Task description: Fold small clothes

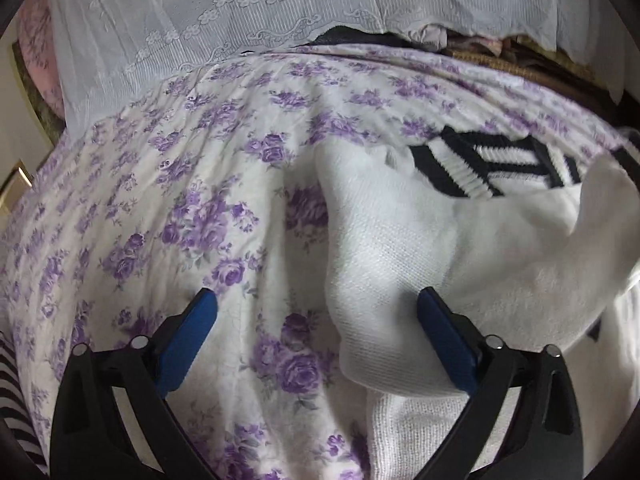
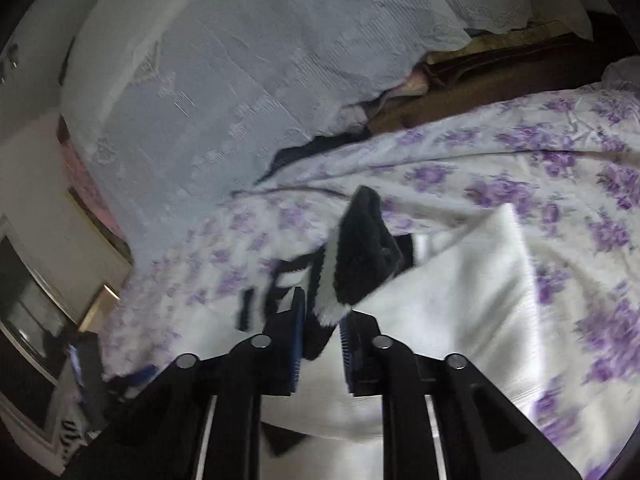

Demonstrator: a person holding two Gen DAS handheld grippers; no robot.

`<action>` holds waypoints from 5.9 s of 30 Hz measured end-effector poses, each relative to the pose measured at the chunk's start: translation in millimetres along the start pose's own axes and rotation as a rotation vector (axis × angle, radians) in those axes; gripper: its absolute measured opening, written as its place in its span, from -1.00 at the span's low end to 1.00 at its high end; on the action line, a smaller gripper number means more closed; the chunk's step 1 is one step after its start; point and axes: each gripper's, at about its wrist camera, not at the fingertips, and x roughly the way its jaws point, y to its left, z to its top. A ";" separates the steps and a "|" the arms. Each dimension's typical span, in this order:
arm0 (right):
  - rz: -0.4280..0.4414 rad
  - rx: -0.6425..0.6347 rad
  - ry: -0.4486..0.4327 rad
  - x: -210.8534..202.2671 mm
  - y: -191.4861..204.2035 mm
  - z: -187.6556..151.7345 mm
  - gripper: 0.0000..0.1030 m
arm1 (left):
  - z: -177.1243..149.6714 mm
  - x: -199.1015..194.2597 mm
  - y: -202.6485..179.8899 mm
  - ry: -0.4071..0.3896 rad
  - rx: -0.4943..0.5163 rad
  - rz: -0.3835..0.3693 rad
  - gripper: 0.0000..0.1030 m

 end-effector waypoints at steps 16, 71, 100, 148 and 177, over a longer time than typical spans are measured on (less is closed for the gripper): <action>0.121 0.315 0.102 10.3 -56.3 -14.8 0.09 | 24.9 -2.2 12.8 0.000 -0.071 -0.049 0.91; -0.237 -0.314 0.102 -23.4 18.3 -61.4 0.39 | -18.2 -29.0 -59.9 -0.041 0.141 -0.105 0.91; 0.133 0.157 0.014 -187.9 -86.7 -162.4 0.58 | -163.8 -105.5 8.7 0.113 -0.004 -0.739 0.91; 0.119 0.034 0.063 -243.1 -48.9 -226.6 -0.59 | -195.8 -162.0 -15.4 0.074 0.111 -0.678 -0.14; 0.120 0.080 0.145 -232.9 -65.4 -230.6 -0.41 | -197.4 -148.4 20.1 0.139 0.015 -0.615 0.75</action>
